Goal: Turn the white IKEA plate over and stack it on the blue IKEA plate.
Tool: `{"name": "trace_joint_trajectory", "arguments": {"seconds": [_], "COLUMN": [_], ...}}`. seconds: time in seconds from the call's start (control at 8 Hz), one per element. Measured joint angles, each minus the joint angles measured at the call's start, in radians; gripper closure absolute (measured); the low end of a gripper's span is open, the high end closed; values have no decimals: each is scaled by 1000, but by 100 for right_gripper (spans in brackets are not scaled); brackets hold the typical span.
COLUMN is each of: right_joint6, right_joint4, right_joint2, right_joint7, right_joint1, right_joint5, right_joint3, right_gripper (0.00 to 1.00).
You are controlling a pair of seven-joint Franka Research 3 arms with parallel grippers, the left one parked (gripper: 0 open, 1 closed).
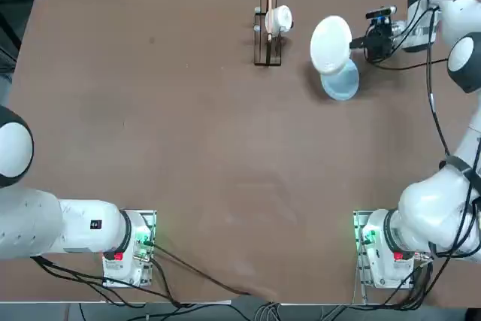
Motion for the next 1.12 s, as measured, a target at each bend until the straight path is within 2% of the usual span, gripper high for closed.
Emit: {"name": "trace_joint_trajectory", "arguments": {"seconds": [0.25, 0.62, 1.12], "right_joint6": [0, 8, 60], "right_joint4": [10, 24, 34], "right_joint2": [28, 47, 96], "right_joint7": [-28, -40, -76], "right_joint1": [-1, -2, -3], "right_joint5": [-8, -41, -105], "right_joint3": [-2, -34, -42], "right_gripper": [98, 97, 95]}}
